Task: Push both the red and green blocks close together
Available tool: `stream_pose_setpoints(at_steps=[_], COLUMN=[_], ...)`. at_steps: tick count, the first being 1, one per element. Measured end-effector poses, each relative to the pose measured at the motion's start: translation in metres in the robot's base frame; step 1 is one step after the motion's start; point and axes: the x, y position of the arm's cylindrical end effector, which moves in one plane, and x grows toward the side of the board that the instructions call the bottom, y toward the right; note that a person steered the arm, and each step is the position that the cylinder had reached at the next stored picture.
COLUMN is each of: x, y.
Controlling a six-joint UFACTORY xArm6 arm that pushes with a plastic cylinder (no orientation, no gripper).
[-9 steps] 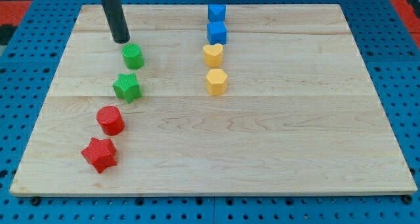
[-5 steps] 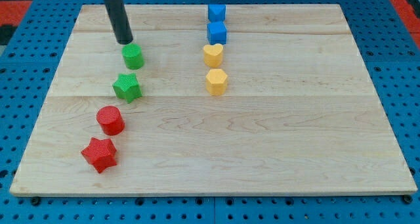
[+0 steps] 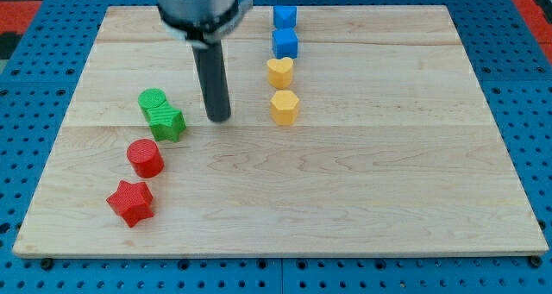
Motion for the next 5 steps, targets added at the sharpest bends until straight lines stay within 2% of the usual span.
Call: stream_pose_setpoints(at_steps=[1, 2, 3, 4, 5], x=[0.092, 0.162, 0.158, 0.129, 0.147], y=[0.003, -0.033, -0.055, -0.058, -0.076])
